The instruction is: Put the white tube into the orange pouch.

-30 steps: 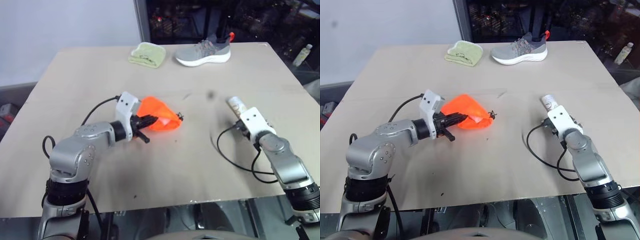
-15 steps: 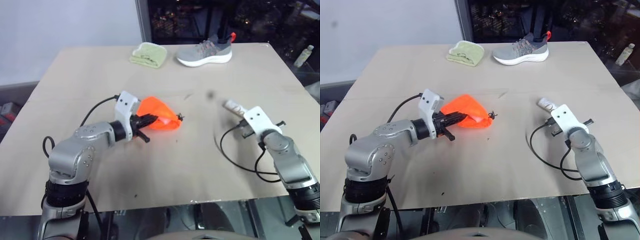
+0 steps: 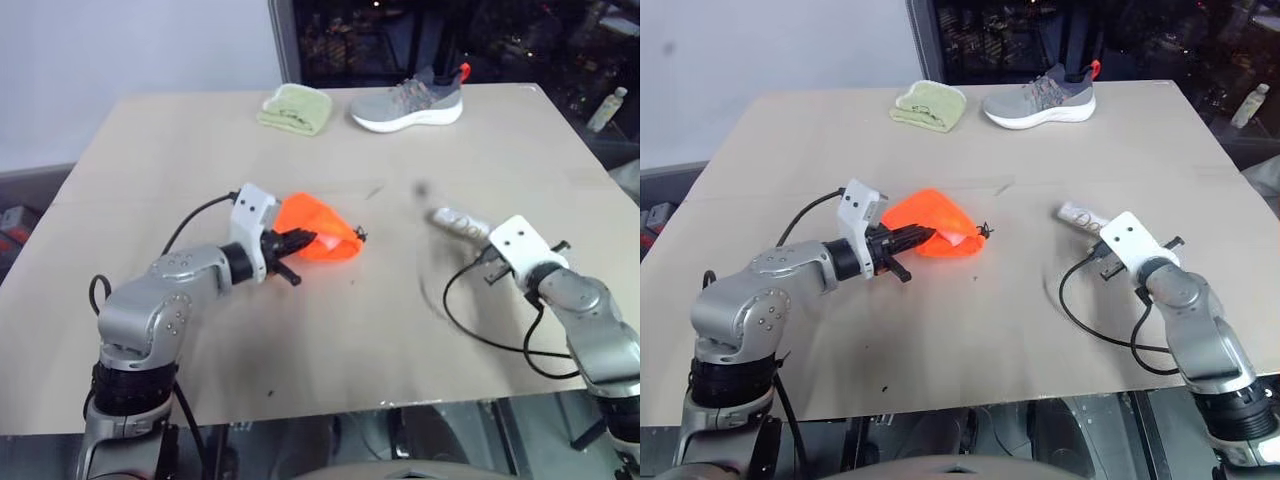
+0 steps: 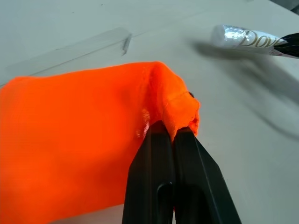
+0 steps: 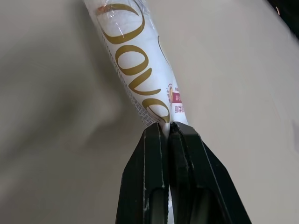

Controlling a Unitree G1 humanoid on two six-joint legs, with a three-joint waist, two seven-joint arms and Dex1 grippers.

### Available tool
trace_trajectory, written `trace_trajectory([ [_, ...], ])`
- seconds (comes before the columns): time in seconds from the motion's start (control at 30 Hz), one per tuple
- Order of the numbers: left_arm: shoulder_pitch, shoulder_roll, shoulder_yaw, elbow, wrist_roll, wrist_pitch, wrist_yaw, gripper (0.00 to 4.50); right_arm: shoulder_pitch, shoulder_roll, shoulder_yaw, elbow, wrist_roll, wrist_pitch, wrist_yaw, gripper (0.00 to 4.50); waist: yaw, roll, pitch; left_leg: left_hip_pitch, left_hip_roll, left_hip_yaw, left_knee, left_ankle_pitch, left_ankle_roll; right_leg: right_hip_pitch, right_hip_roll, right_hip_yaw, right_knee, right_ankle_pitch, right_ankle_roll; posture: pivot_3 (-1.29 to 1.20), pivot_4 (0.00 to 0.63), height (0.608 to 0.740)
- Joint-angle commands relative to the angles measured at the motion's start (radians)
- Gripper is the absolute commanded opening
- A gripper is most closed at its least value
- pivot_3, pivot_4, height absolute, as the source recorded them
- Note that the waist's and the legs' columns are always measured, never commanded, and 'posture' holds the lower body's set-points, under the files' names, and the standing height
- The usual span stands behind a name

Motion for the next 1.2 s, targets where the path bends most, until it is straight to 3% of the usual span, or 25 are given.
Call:
trace_trajectory([
  [0.03, -0.007, 0.005, 0.042, -0.024, -0.032, -0.019, -0.005, 0.0, 0.006, -0.023, -0.057, -0.216, 0.123, 0.025, 0.112, 0.1, -0.001, 0.0, 0.0, 0.0, 0.0, 0.0, 0.0, 0.0, 0.0, 0.0, 0.0, 0.0, 0.0, 0.0, 0.0, 0.0, 0.15, 0.74],
  [0.33, 0.002, 0.041, 0.042, -0.049, -0.07, -0.012, -0.03, 0.0, -0.034, 0.016, 0.117, -0.324, 0.211, 0.118, 0.141, 0.1, -0.002, -0.001, 0.001, 0.0, 0.0, -0.001, 0.0, 0.0, 0.0, 0.0, 0.0, -0.001, 0.0, 0.0, 0.0, 0.0, 0.15, 0.74],
  [0.6, 0.003, 0.09, 0.012, -0.049, -0.071, -0.014, -0.062, 0.0, -0.157, 0.101, 0.277, -0.188, 0.209, 0.094, 0.146, 0.1, -0.013, -0.002, 0.001, 0.0, 0.0, -0.001, 0.0, 0.0, 0.0, 0.0, 0.0, -0.001, -0.001, 0.0, 0.0, 0.0, 0.15, 0.74],
  [1.0, 0.086, 0.16, -0.029, -0.109, -0.098, -0.039, -0.145, 0.0, -0.288, 0.269, 0.337, 0.037, 0.143, 0.183, 0.017, 0.1, -0.021, -0.002, 0.002, 0.0, 0.0, -0.001, -0.001, 0.0, 0.0, -0.001, 0.0, -0.001, -0.001, 0.0, 0.0, 0.0, 0.15, 0.74],
  [1.2, 0.057, 0.128, -0.065, -0.077, -0.07, -0.053, -0.112, 0.0, -0.436, 0.38, 0.406, 0.089, 0.15, 0.231, 0.021, 0.1, -0.021, -0.002, 0.002, -0.001, 0.0, -0.001, -0.001, 0.0, 0.0, -0.002, 0.0, -0.001, -0.001, 0.0, 0.0, 0.0, 0.15, 0.74],
])
